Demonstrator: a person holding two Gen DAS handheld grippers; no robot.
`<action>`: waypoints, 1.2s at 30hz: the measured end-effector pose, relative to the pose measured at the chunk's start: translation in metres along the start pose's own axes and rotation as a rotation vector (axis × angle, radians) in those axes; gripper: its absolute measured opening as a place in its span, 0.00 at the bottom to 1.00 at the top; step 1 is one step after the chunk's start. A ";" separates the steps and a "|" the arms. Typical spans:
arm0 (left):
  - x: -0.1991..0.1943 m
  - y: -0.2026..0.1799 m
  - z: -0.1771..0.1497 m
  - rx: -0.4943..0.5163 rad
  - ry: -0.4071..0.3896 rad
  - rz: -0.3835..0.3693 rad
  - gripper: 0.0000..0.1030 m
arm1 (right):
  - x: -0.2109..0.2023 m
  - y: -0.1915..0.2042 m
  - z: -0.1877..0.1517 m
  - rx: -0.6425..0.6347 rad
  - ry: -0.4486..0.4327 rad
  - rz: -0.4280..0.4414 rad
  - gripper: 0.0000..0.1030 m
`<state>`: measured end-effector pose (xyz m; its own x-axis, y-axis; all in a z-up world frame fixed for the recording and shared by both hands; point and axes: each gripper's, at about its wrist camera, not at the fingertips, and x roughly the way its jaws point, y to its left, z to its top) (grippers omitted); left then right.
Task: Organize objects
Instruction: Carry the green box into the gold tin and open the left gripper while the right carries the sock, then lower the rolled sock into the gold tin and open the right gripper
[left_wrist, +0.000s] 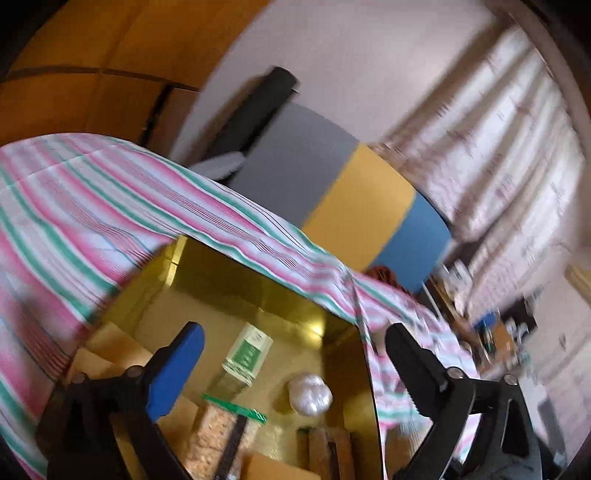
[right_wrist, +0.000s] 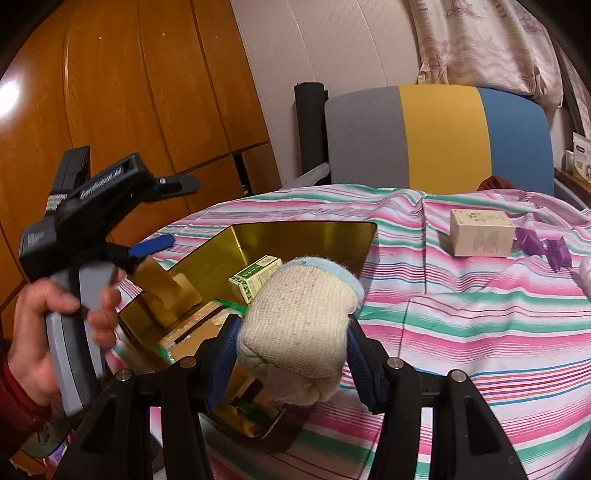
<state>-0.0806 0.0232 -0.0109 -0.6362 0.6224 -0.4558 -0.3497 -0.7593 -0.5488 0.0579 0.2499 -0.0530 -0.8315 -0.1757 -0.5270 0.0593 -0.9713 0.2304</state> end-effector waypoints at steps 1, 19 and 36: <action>0.004 -0.005 -0.003 0.038 0.025 -0.016 1.00 | 0.000 0.000 0.000 0.002 -0.002 0.002 0.54; -0.064 -0.004 0.014 0.062 -0.197 0.280 1.00 | 0.010 0.011 0.003 -0.001 0.038 0.029 0.54; -0.071 0.027 -0.053 -0.040 -0.108 0.396 1.00 | 0.091 0.042 0.023 0.013 0.249 0.125 0.56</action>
<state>-0.0079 -0.0316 -0.0304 -0.7853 0.2589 -0.5624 -0.0377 -0.9267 -0.3740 -0.0277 0.1970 -0.0723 -0.6567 -0.3297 -0.6783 0.1446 -0.9378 0.3158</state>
